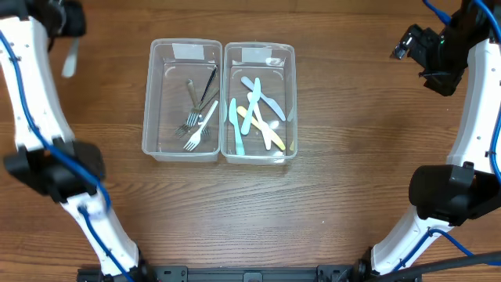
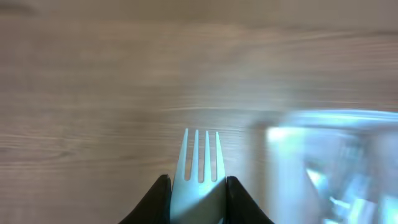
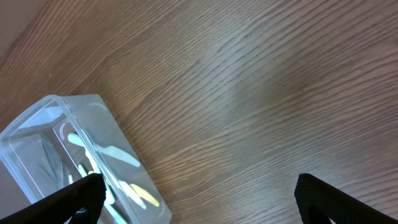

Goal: Pack container
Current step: 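Carry the white plastic fork into the left container and release, then raise the left gripper up and away from the left container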

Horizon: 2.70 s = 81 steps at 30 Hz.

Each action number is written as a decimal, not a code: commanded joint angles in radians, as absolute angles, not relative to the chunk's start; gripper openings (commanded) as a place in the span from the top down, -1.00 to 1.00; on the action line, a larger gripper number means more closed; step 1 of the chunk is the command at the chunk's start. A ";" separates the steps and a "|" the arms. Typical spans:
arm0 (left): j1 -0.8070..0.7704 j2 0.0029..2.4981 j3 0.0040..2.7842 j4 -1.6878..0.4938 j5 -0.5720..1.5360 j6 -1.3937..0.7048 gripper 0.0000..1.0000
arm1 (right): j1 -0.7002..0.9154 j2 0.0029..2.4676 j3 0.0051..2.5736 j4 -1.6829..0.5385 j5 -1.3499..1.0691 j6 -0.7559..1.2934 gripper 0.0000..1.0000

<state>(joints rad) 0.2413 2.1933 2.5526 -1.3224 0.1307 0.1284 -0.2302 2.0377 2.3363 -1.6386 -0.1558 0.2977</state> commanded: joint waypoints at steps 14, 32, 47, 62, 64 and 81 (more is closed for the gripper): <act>-0.287 2.215 2.555 -1.682 -0.026 -0.382 0.92 | -0.231 2.022 2.335 -1.651 -0.053 0.220 -1.00; -0.300 2.401 2.552 -1.690 -0.036 -0.355 0.92 | -0.256 2.022 2.335 -1.655 -0.054 0.220 -1.00; -0.274 2.414 2.138 -1.472 -0.012 -0.336 0.92 | -0.260 2.022 2.335 -1.655 -0.054 0.220 -1.00; -0.255 2.392 2.220 -1.477 -0.011 -0.290 0.05 | -0.260 2.022 2.335 -1.655 -0.054 0.220 -1.00; -0.246 2.367 2.304 -1.503 -0.012 -0.283 0.00 | -0.260 2.022 2.335 -1.655 -0.054 0.220 -1.00; -0.234 2.122 2.460 -1.453 -0.241 -0.119 -1.00 | -0.254 2.022 2.335 -1.508 -0.053 0.160 -1.00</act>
